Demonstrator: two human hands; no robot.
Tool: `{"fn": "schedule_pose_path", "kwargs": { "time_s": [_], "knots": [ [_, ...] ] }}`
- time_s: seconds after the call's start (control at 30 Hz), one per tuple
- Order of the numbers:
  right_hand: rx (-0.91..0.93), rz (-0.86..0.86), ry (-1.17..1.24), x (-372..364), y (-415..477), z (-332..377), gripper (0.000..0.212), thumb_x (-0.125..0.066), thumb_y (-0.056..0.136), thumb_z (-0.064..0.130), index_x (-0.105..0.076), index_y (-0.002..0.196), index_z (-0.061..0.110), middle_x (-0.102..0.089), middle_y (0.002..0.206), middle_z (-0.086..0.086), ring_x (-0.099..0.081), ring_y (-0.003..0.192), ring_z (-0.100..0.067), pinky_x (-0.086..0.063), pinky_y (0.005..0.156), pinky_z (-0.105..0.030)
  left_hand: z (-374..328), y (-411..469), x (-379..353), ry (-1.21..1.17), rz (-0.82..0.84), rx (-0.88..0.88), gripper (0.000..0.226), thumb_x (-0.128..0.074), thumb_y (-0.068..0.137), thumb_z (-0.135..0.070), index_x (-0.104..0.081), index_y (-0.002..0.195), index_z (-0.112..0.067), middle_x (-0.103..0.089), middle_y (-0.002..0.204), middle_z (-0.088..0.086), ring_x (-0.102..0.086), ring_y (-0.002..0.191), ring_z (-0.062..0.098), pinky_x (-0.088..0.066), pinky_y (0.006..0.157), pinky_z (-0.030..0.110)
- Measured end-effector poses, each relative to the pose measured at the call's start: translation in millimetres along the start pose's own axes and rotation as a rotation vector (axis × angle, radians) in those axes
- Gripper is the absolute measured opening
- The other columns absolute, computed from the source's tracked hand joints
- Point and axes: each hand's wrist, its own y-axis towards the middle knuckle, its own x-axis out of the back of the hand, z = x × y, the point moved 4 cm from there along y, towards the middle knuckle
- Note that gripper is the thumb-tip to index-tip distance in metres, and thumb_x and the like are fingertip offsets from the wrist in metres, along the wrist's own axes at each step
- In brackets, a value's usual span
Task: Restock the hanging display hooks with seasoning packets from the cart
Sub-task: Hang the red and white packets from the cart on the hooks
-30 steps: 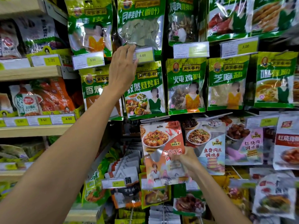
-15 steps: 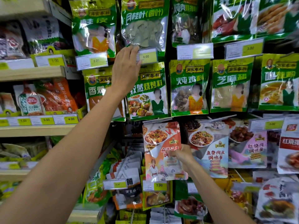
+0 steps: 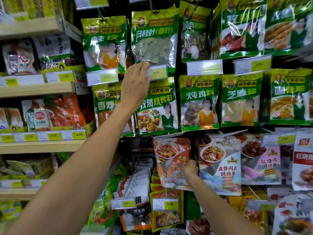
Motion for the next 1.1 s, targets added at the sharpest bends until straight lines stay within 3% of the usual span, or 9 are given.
{"fn": "schedule_pose_path", "kwargs": {
  "time_s": [0.23,0.5,0.57,0.67,0.77,0.87,0.93,1.0,1.1],
  "knots": [
    [0.192,-0.066,0.015,25.7,-51.2,2.5,0.040,-0.056,0.094,0.005,-0.043,0.131,0.000,-0.061,0.123,-0.017,-0.058,0.113,-0.029,-0.045,0.092,-0.031,-13.0,-29.8,12.8,-0.043,-0.089,-0.033,0.037,-0.047,0.094,-0.010,-0.049,0.128,0.004,-0.054,0.127,0.021,-0.049,0.120,0.033,-0.033,0.108,0.038],
    [0.328,-0.136,0.052,117.3,-108.8,-42.9,0.022,-0.052,0.099,0.018,-0.062,0.116,0.007,-0.065,0.104,0.000,-0.062,0.096,-0.011,-0.048,0.078,-0.018,-120.9,-132.9,-3.1,-0.535,0.028,-0.029,0.022,-0.047,0.097,-0.010,-0.061,0.109,0.002,-0.063,0.103,0.018,-0.059,0.098,0.033,-0.041,0.087,0.036],
    [0.305,-0.206,0.081,153.2,-124.8,-73.5,0.017,-0.051,0.099,0.022,-0.065,0.103,0.014,-0.066,0.090,0.011,-0.063,0.077,0.002,-0.047,0.064,-0.012,-162.6,-169.5,-9.3,-0.759,0.148,0.064,0.024,-0.044,0.099,-0.013,-0.063,0.104,0.000,-0.064,0.099,0.014,-0.060,0.093,0.028,-0.041,0.082,0.031],
    [0.175,-0.305,0.147,206.9,-151.0,-130.2,0.020,-0.050,0.099,0.027,-0.068,0.092,0.025,-0.069,0.079,0.007,-0.064,0.065,-0.006,-0.052,0.059,-0.022,-232.4,-230.5,-25.2,-1.107,0.471,0.306,0.026,-0.043,0.101,-0.019,-0.065,0.098,-0.006,-0.065,0.082,0.000,-0.058,0.074,0.008,-0.044,0.067,0.026],
    [0.048,-0.424,0.189,255.7,-176.4,-194.8,0.025,-0.054,0.097,0.019,-0.069,0.078,0.022,-0.067,0.063,-0.002,-0.061,0.059,-0.010,-0.048,0.062,-0.029,-309.6,-293.2,-37.5,-1.300,0.786,0.517,0.030,-0.043,0.100,-0.023,-0.067,0.091,-0.009,-0.067,0.076,0.010,-0.062,0.069,0.023,-0.050,0.067,0.038],
    [-0.072,-0.493,0.232,303.6,-206.7,-262.2,0.025,-0.053,0.095,0.003,-0.069,0.077,0.010,-0.067,0.056,0.004,-0.062,0.053,0.000,-0.050,0.059,-0.021,-386.1,-345.9,-37.6,-1.369,0.991,0.576,0.027,-0.043,0.099,-0.020,-0.065,0.084,-0.016,-0.070,0.078,0.001,-0.065,0.076,0.015,-0.048,0.070,0.022],
    [-0.173,-0.519,0.213,335.9,-230.7,-306.3,0.029,-0.053,0.095,0.002,-0.068,0.075,0.016,-0.068,0.058,0.007,-0.061,0.057,0.003,-0.049,0.060,-0.016,-435.7,-376.2,-34.9,-1.386,1.103,0.587,0.026,-0.045,0.099,-0.014,-0.068,0.086,-0.012,-0.072,0.080,0.003,-0.067,0.080,0.022,-0.051,0.077,0.032],
    [-0.274,-0.579,0.206,370.1,-255.4,-346.4,0.031,-0.055,0.095,0.004,-0.068,0.071,0.019,-0.069,0.061,0.004,-0.064,0.063,-0.006,-0.050,0.065,-0.023,-482.0,-402.3,-31.6,-1.382,1.201,0.564,0.024,-0.048,0.097,-0.010,-0.069,0.087,-0.007,-0.073,0.081,0.006,-0.067,0.082,0.028,-0.053,0.081,0.044],
    [-0.384,-0.655,0.167,418.0,-284.5,-391.8,0.023,-0.057,0.095,0.010,-0.071,0.078,0.015,-0.072,0.066,0.000,-0.068,0.067,-0.020,-0.053,0.066,-0.030,-546.1,-427.2,-25.7,-1.370,1.308,0.502,0.027,-0.053,0.095,-0.007,-0.065,0.078,-0.024,-0.070,0.075,-0.004,-0.065,0.075,0.025,-0.053,0.076,0.047]
  ]
}}
